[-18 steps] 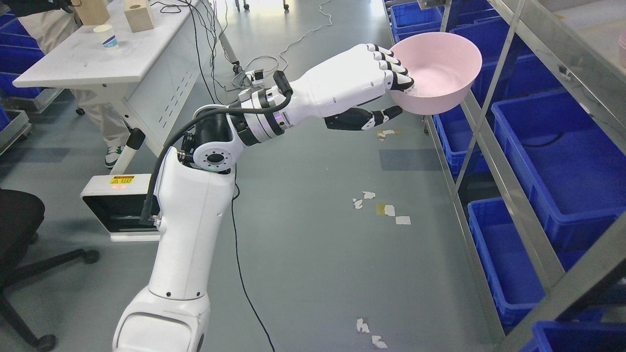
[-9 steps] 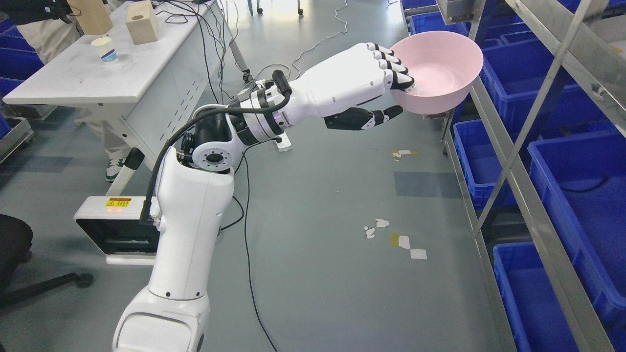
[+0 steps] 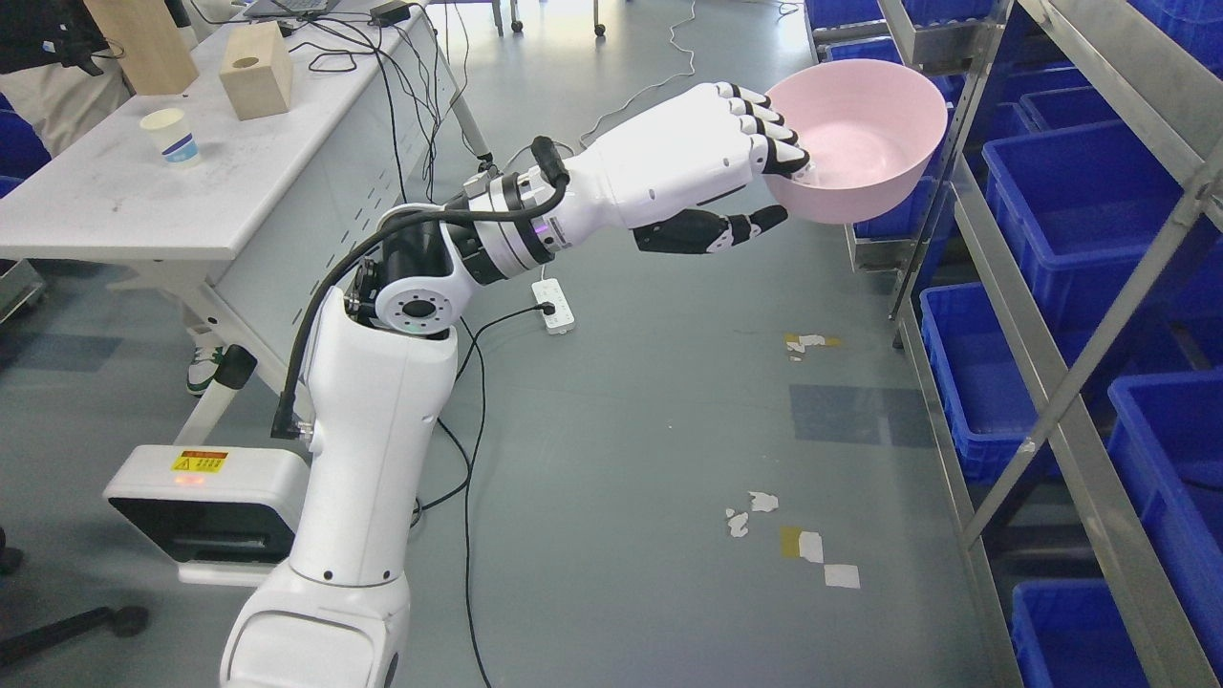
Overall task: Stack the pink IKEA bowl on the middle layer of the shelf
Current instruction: 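Hold the pink bowl raised in the left hand while the robot turns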
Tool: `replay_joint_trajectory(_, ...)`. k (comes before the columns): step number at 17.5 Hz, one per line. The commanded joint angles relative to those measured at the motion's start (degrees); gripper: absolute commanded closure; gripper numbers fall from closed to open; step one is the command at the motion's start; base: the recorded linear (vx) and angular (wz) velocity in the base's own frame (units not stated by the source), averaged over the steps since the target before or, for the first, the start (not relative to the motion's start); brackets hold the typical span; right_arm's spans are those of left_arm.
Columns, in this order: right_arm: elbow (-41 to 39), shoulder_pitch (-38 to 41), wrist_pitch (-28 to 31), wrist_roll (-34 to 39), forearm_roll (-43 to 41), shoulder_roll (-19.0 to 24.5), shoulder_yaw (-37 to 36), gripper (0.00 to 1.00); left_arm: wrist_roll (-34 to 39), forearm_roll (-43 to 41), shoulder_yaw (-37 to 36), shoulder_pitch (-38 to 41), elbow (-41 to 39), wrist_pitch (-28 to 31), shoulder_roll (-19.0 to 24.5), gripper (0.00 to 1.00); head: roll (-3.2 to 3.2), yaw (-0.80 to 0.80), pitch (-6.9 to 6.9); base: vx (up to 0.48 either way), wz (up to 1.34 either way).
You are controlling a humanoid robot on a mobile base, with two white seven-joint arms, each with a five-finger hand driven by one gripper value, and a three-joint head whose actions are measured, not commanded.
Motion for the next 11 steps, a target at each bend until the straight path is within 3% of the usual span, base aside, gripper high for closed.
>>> replay_joint_trajectory(1,-1.0,0.0,0.0,0.0,0.0,-1.0,0.2,0.0,0.0,0.0,0.0,0.0,0.0,0.0,1.0,0.94,0.0,0.0,0.0,0.342,0.0)
replay_joint_trajectory(11,-1.0,0.0,0.0,0.0,-0.1,-1.0,0.2,0.0,0.0,0.0,0.1,0.1,0.0,0.0,1.0,0.94,0.0,0.0,0.0,0.35,0.09)
